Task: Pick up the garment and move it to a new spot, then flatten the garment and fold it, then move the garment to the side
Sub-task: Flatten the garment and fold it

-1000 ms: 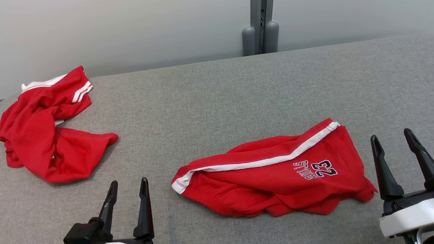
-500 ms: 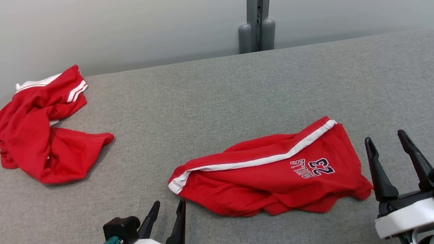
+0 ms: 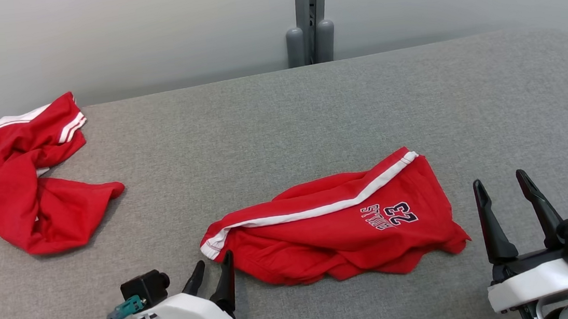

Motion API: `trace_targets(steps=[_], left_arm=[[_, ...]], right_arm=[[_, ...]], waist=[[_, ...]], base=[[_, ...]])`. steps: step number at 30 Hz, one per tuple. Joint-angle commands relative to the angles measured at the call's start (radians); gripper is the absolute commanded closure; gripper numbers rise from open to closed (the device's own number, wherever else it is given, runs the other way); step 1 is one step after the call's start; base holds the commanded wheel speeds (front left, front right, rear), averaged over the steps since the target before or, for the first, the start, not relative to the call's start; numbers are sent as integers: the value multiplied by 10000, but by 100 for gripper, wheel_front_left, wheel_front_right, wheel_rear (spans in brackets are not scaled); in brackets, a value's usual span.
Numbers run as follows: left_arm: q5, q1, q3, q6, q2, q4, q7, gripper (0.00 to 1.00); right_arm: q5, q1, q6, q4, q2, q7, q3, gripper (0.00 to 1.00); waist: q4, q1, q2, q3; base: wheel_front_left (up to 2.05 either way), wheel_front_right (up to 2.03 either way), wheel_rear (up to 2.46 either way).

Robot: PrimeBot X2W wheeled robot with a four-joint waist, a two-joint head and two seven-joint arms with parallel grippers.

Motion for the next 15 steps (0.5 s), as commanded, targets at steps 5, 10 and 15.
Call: trace_targets(steps=[5,10,15], left_arm=[[-652,-492,-222,-112,43,319,-265,0],[-1300,-716,-502,-261,43,498,-590,60],[-1598,-899,-697,-335,43,643,-814,100]], right_arm=[[-48,-59,1,-13,-61,-53,9,0],[-82,-8,1,0,-61,-53,-3,0],[-187,-98,1,41,-60,-53,89,0]], waist=[[-107,0,0,33],[-76,0,0,55],[10,0,0,97]], base=[[0,0,0],[0,0,0],[0,0,0]])
